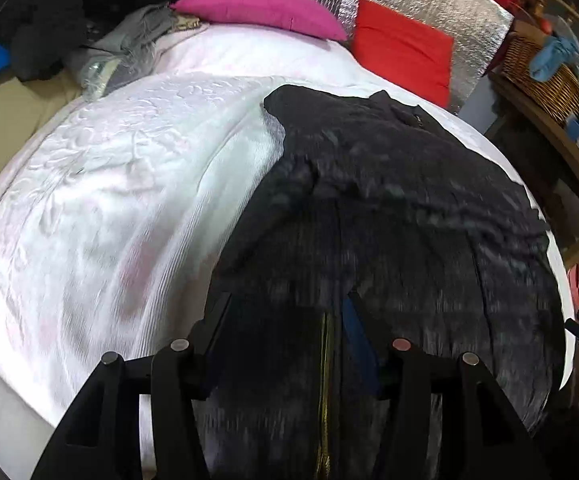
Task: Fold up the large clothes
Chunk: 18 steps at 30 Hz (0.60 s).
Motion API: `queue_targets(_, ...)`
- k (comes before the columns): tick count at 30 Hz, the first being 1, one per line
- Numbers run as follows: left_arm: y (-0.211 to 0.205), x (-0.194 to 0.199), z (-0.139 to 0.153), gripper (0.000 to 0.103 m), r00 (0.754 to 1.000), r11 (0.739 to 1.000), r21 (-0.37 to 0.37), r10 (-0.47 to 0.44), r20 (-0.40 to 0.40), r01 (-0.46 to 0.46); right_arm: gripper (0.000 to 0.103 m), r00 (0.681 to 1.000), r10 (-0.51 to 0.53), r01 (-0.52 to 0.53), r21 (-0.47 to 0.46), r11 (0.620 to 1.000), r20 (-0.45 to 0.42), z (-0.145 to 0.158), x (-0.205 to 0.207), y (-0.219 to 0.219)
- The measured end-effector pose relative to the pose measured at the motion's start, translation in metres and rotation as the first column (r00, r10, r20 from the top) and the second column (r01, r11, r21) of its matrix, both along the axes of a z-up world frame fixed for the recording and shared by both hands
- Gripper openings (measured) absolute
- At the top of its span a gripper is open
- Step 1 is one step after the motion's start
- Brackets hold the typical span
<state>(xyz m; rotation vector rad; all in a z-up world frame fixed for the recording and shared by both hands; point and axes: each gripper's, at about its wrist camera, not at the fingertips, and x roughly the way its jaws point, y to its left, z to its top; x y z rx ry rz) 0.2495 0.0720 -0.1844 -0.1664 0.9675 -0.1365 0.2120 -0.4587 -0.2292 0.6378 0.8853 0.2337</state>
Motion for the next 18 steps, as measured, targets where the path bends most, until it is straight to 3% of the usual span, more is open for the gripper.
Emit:
queue_targets(5, 0.003, -0.034, -0.007, 0.058, 1.0, 1.0, 0.017, -0.016, 0.011, 0.016, 0.066, 1.0, -0.004, 0.003, -0.041, 0.999, -0.024, -0.008, -0.039, 0.01)
queue_targets(11, 0.02, -0.07, -0.009, 0.068, 1.0, 0.997, -0.071, 0.021, -0.006, -0.022, 0.066, 0.996, 0.007, -0.01, -0.026, 1.0, -0.091, -0.02, -0.076, 0.01)
queue_targets(16, 0.021, -0.084, -0.022, 0.073, 0.994, 0.996, -0.08, 0.038, -0.104, -0.047, 0.067, 0.975, 0.061, -0.068, -0.025, 0.997, -0.212, -0.042, -0.099, 0.021)
queue_targets(18, 0.023, -0.093, -0.033, 0.075, 0.985, 0.994, -0.092, 0.049, -0.164, -0.065, 0.073, 0.961, 0.083, -0.097, -0.043, 0.994, -0.262, -0.05, -0.105, 0.029)
